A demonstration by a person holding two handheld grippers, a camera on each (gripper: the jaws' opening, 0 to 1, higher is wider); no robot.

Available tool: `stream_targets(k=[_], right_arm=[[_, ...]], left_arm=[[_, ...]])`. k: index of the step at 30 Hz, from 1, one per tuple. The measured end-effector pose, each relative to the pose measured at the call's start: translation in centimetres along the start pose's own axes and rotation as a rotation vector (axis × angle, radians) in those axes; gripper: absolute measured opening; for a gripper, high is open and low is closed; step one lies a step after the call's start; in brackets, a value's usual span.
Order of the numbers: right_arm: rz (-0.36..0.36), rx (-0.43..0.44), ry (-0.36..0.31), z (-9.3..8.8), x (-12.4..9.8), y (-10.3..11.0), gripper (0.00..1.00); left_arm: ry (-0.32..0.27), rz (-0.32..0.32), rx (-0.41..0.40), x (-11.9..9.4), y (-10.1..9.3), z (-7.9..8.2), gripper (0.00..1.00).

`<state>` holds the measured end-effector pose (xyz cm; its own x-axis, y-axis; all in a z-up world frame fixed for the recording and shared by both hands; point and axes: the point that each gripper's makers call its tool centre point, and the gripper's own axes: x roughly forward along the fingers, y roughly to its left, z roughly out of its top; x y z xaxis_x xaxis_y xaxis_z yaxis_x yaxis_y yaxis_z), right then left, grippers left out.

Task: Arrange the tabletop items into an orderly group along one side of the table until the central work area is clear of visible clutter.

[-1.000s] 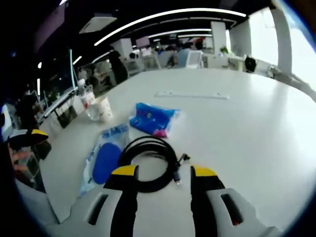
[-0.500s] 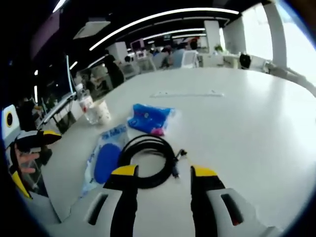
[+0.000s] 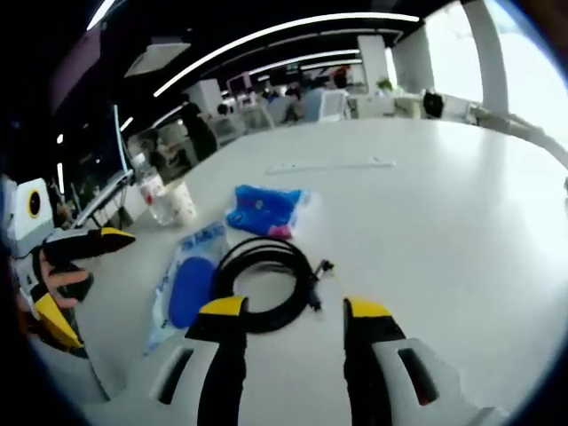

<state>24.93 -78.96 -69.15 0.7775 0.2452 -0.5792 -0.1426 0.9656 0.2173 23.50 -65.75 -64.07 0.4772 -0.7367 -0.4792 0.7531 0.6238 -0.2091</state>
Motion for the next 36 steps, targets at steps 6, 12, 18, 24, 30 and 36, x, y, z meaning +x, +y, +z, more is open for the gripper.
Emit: stream_targets(k=[6, 12, 18, 24, 30, 36], right_arm=[[-0.005, 0.013, 0.001, -0.3, 0.1, -0.2, 0.39], [-0.010, 0.019, -0.001, -0.2, 0.2, -0.4, 0.39], [-0.010, 0.028, -0.001, -0.1, 0.5, -0.6, 0.39], [-0.010, 0.031, 0.002, 0.0, 0.9, -0.7, 0.39], [-0.010, 0.052, 0.006, 0.0, 1.2, -1.0, 0.39], [-0.022, 0.051, 0.004, 0.2, 1.5, -1.1, 0.39]], left_arm=[[0.010, -0.003, 0.002, 1.2, 0.6, 0.1, 1.00], [0.013, -0.007, -0.005, 2.3, 1.1, 0.4, 1.00], [0.029, -0.018, 0.001, 3.5, 1.2, 0.3, 1.00], [0.033, -0.018, -0.018, 4.6, 1.7, 0.5, 1.00], [0.038, -0.011, -0.044, 5.5, 2.2, 0.5, 1.00], [0.048, -0.017, -0.054, 6.5, 2.4, 0.4, 1.00]])
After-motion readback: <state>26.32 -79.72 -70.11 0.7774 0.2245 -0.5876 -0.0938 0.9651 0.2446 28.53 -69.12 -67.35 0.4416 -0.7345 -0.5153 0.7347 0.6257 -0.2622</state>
